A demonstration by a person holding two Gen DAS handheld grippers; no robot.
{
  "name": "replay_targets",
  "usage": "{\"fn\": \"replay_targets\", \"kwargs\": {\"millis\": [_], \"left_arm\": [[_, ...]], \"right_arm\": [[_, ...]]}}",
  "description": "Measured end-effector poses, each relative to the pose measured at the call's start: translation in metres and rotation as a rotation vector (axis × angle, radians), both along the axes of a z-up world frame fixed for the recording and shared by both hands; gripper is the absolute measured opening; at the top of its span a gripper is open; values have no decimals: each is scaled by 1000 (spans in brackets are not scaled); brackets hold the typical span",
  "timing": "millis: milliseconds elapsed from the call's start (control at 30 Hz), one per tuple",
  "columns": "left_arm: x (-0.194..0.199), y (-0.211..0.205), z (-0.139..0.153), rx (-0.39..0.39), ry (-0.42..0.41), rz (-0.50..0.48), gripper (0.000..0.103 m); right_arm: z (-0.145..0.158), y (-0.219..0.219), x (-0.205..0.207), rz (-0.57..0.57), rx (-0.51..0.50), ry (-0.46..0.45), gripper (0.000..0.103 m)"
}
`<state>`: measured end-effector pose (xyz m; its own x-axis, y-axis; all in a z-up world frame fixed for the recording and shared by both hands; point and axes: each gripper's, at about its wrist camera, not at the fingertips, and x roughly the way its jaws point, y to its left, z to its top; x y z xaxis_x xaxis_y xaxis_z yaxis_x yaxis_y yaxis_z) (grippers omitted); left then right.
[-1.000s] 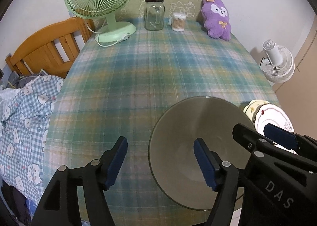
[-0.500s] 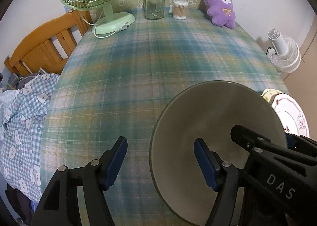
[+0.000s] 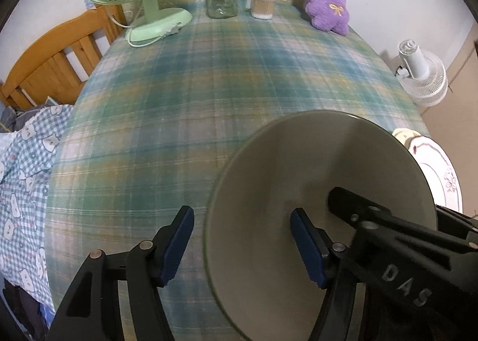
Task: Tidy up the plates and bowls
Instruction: 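Grasp the rim of the nested bowl stack with both grippers, then lift the nested bowls and carry them over the plate stack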
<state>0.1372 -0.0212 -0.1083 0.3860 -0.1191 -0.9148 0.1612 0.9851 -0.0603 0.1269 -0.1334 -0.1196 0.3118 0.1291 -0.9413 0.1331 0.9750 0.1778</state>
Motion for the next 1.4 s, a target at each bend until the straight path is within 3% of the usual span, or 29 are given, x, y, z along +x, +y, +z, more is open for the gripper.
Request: {"fn": "replay_targets", "kwargs": {"millis": [133, 667, 1033, 1400], "left_arm": [[-4, -5, 2, -17, -3, -23, 53], [-8, 0, 7, -43, 20, -8, 51], [-19, 5, 38, -58, -29, -27, 51], [-26, -23, 67, -48, -77, -21, 51]], "right_arm": [[-1, 3, 0, 12, 4, 4, 44], [7, 13, -3, 19, -38, 8, 44], [41, 15, -15, -17, -53, -43, 44], [73, -12, -25, -17, -42, -93, 44]]}}
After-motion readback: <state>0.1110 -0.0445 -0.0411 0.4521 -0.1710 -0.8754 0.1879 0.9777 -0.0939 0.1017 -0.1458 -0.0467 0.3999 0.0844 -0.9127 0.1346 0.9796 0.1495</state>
